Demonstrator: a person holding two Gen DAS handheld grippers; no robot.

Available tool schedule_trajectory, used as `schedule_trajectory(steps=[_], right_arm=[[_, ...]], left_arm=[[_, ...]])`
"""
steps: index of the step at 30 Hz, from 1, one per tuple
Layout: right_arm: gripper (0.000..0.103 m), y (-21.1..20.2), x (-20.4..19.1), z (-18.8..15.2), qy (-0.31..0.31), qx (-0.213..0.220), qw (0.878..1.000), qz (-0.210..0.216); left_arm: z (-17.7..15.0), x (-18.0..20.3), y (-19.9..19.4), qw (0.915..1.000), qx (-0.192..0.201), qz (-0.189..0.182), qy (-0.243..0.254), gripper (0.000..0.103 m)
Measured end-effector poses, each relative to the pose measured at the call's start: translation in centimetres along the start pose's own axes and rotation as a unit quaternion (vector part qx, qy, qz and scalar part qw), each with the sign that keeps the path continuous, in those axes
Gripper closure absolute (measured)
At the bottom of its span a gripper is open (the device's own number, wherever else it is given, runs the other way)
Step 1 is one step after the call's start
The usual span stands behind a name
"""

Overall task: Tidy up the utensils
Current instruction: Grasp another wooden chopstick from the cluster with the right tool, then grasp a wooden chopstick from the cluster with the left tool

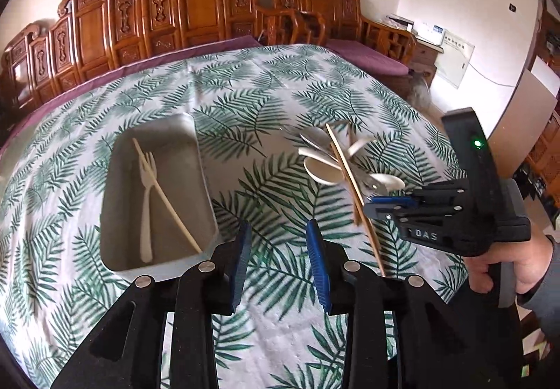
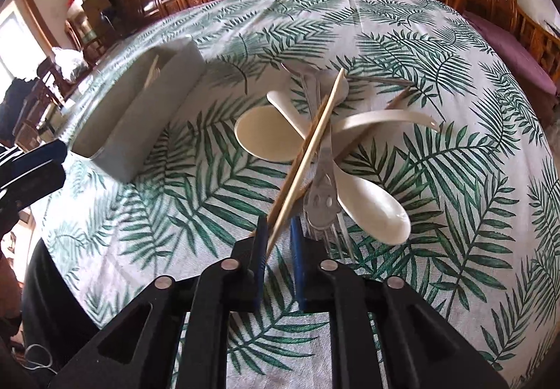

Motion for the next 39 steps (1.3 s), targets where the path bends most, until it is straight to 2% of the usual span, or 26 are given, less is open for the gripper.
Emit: schedule_trajectory(steps=[10, 16, 20, 22, 29, 39], right_arm=[[0.091, 0.7, 0.0, 0.2, 0.01, -0.007, 1.0, -0.01], [0.088, 1.0, 0.2, 0.3, 0.023, -0.01, 1.0, -0.009], [0.094, 0.7, 0.6, 0.3, 0.036, -0.008, 0.999, -0.004], [0.097, 0.2, 0.6, 0.4, 0.036, -0.002, 0.999, -0.001], [0.097, -4.2, 0.5, 1.7, 0.031, 0.038, 0.999, 0.008], [0.097, -7.5, 2.2, 2.6, 0.019, 0.061, 0.998, -0.013]], left_arm=[[-1.0, 1.0, 0.5, 0.9999, -0.013, -0.004, 0.002, 0.073], [-1.2, 1.1, 0.7, 0.9998, -0.018, -0.004, 0.0, 0.073], [-1.4, 1.6, 0.9, 0.9998, -0.02, -0.005, 0.003, 0.073], [-1.3, 1.9, 0.9, 0.9998, -0.02, -0.006, 0.004, 0.073], [-1.0, 3.5, 1.3, 0.9996, -0.021, -0.016, 0.009, 0.073], [-0.4, 6.2, 3.6, 0.9984, -0.044, -0.035, 0.011, 0.073]])
Point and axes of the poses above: each gripper's, at about its wrist camera, not at the fingertips, and y roughly the way its jaws point, x to its right, z to its top, the point moved 5 cm from there along y, roughly the way its jaws point, and after that the axes turned 15 degrees about z, right-handed, at the moved point
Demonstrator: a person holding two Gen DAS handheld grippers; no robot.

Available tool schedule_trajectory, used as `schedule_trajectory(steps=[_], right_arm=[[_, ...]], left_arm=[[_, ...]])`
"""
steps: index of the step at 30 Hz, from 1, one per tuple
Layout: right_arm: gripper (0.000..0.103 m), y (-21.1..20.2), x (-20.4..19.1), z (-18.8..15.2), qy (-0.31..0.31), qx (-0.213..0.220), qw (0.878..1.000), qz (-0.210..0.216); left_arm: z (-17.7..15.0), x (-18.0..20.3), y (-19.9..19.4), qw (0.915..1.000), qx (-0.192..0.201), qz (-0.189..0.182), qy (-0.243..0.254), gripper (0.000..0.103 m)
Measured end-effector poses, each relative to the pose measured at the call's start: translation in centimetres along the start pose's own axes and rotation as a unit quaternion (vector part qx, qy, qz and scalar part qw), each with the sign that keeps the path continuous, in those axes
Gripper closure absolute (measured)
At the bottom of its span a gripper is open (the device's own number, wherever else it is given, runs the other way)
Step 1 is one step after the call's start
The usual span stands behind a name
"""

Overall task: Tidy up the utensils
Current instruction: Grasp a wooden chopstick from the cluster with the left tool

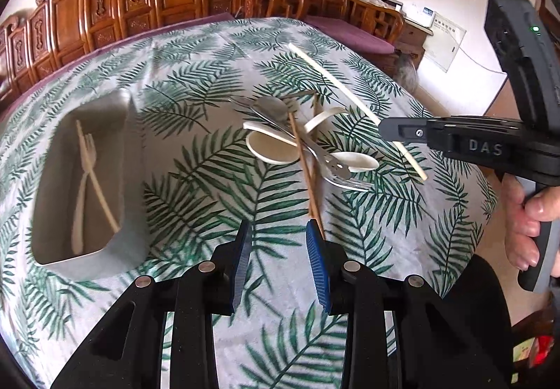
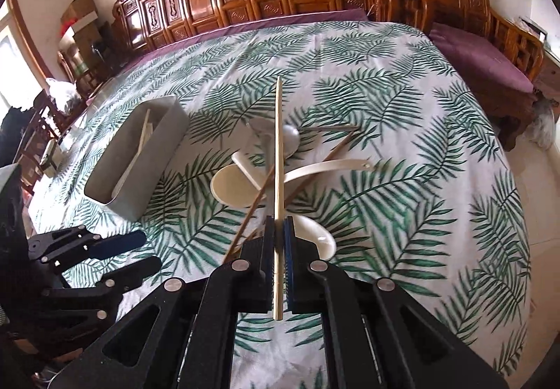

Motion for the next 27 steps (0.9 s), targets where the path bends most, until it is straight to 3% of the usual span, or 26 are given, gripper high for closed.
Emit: schedule_trajectory(steps=[12, 20, 27], right_arm=[[0.097, 0.6, 2.2, -0.6, 0.008, -0.011, 1.0, -0.017], [0.097, 0.3, 2.1, -0.2, 0.014, -0.004, 1.0, -0.007], [0.097, 0.1, 2.0, 0.0, 0.015, -0.002, 1.0, -0.004]], left_arm=[[1.2, 3.8, 3.6, 0.9994, -0.028, -0.014, 0.015, 0.074], [0.8, 4.4, 5.1, 0.9988, -0.043, -0.001, 0.024, 0.08], [0.6, 4.4, 5.7, 0.9984, -0.052, 0.004, 0.024, 0.093]])
Point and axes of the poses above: each gripper's, at about its wrist camera, not at the fingertips, and y roughly the way its jaws point, x to its right, z to its top, the point moved 5 cm from there along y, roughly the way its jaws point, and after that the axes turned 15 degrees about z, right-handed, at the moved point
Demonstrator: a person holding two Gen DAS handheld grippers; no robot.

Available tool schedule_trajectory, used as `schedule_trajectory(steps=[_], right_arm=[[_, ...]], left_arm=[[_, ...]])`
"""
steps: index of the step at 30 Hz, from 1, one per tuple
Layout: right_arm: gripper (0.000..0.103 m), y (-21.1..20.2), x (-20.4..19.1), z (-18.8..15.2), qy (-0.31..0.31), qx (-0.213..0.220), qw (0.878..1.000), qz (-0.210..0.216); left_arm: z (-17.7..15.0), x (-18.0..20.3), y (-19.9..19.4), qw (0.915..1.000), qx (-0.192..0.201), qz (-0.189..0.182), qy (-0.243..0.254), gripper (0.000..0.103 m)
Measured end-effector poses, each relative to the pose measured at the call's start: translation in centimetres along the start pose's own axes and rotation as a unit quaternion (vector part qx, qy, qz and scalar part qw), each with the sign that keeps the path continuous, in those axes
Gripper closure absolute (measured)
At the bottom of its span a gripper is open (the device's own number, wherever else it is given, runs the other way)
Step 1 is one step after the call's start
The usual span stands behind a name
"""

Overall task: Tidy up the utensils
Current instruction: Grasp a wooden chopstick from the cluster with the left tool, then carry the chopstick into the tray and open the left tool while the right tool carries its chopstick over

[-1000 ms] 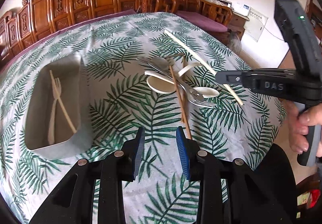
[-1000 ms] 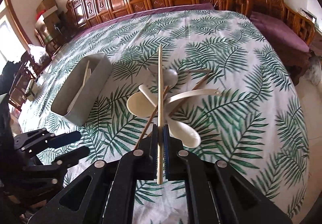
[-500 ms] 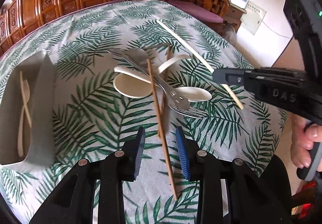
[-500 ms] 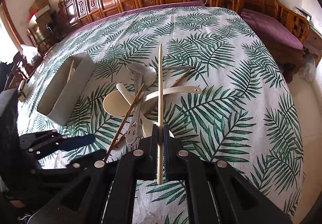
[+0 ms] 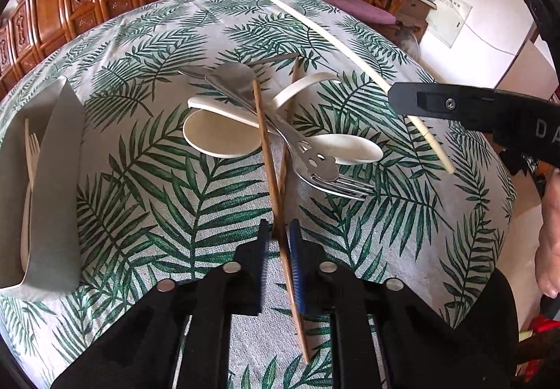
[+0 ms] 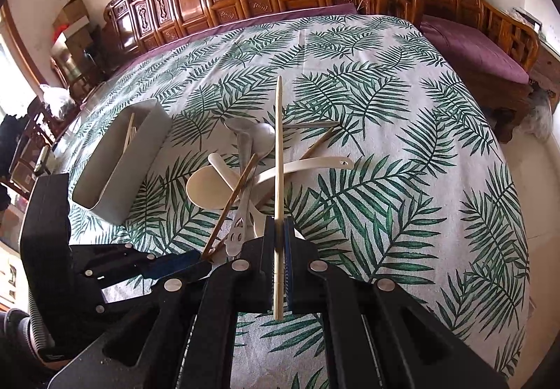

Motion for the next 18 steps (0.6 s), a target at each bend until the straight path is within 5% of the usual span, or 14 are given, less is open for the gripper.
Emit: schedule_trajectory(steps=[18], right_arm=[[0.097, 0.6, -0.6, -0.3, -0.009, -0.006, 1.0, -0.003]], left_arm=[[-0.2, -3.8, -2.9, 0.9988, 0.033, 0.023, -0.028, 0.098]])
Point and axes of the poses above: each gripper's, at about its wrist camera, not at the fingertips, and y roughly the way its jaws point, x to its right, z to its top, the point moved 5 cm from there along y, roughly the way its jaws point, and after that the axes turned 15 degrees about z, right-handed, at the moved point
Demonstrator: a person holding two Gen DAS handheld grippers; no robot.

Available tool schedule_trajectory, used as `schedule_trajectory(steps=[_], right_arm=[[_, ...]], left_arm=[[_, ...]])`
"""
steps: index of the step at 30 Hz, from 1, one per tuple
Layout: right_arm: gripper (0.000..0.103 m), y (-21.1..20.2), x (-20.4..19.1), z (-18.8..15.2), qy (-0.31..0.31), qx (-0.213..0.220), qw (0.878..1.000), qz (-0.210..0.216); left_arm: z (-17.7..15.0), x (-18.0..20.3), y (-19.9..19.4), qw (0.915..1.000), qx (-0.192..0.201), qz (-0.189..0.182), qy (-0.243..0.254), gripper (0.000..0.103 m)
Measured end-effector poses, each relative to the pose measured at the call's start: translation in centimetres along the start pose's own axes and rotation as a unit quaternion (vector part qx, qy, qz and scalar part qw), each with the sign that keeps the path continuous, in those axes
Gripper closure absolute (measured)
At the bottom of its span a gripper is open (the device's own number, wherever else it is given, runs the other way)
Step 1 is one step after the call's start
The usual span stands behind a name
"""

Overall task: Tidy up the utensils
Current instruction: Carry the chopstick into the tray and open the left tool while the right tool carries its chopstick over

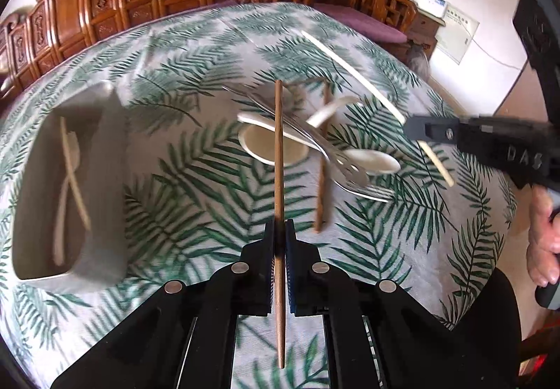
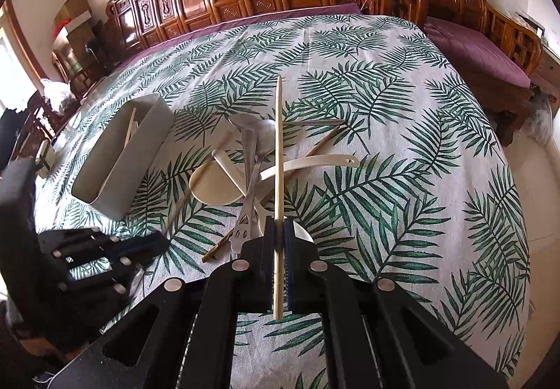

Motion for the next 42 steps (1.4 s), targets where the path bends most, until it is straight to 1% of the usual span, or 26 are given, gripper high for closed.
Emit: schedule_trajectory(steps=[14, 22, 25, 32, 42], right_arm=[[0.097, 0.3, -1.9, -0.1, -0.019, -0.003, 1.0, 0.01], [0.097, 0.3, -5.1, 0.0, -0.045, -0.005, 0.999, 0.027], [0.097, 0.8, -6.5, 0.1, -0.059, -0.012, 0.998, 0.026], [0.097, 2.3, -8.8, 0.8, -0.073, -0.02, 0.997, 0.029], [0.097, 4.2, -13.0, 3.0, -0.085, -0.015, 0.995, 0.05]], left_arm=[[1.9, -6.3, -3.3, 0.9985, 0.035, 0.033, -0.028, 0.098], [3.3, -9.7, -4.7, 0.9964, 0.055, 0.047, -0.043, 0.098], [3.5, -10.8, -4.9, 0.9959, 0.059, 0.051, -0.048, 0.098], [4.0, -13.5, -4.2, 0.995, 0.056, 0.059, -0.059, 0.098], [4.3, -17.2, -1.7, 0.9939, 0.031, 0.058, -0.089, 0.098]])
Point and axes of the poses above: each gripper's, at about its wrist camera, not at the fingertips, and y roughly the way its jaws point, x to its right, z to its top, the point moved 5 cm from there along y, roughly the way its jaws point, and after that the axes turned 15 degrees about z, right-handed, at the moved point
